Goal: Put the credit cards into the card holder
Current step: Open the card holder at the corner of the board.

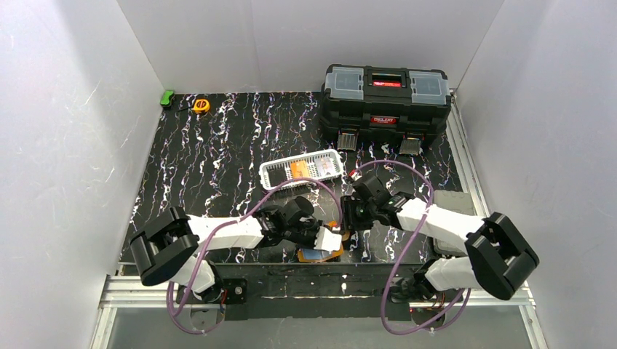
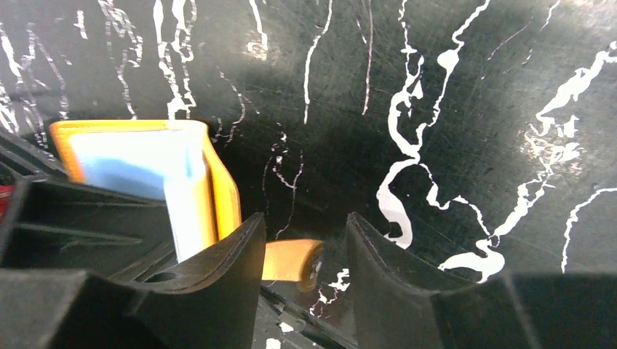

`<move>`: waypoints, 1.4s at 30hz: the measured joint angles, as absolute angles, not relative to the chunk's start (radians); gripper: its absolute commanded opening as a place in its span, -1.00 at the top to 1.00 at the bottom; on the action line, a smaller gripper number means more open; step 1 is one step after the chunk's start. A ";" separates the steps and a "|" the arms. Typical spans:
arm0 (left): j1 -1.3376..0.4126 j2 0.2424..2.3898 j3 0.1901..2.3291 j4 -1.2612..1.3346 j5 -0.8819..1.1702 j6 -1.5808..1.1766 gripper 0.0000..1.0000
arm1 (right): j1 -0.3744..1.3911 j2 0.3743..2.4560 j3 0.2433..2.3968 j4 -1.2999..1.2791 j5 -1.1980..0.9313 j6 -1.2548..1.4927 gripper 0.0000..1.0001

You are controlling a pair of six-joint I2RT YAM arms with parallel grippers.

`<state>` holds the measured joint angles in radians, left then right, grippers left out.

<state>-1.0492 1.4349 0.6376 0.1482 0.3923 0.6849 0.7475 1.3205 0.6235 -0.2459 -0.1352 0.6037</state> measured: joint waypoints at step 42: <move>-1.176 1.581 0.789 -0.014 0.223 0.881 0.53 | 0.676 1.110 0.749 -0.380 -0.123 0.599 0.04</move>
<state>-1.1759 1.5814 0.7895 -0.0135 0.2226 0.8814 0.6758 1.1099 0.7494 -0.3801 -0.1226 0.5991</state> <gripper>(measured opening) 0.117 0.497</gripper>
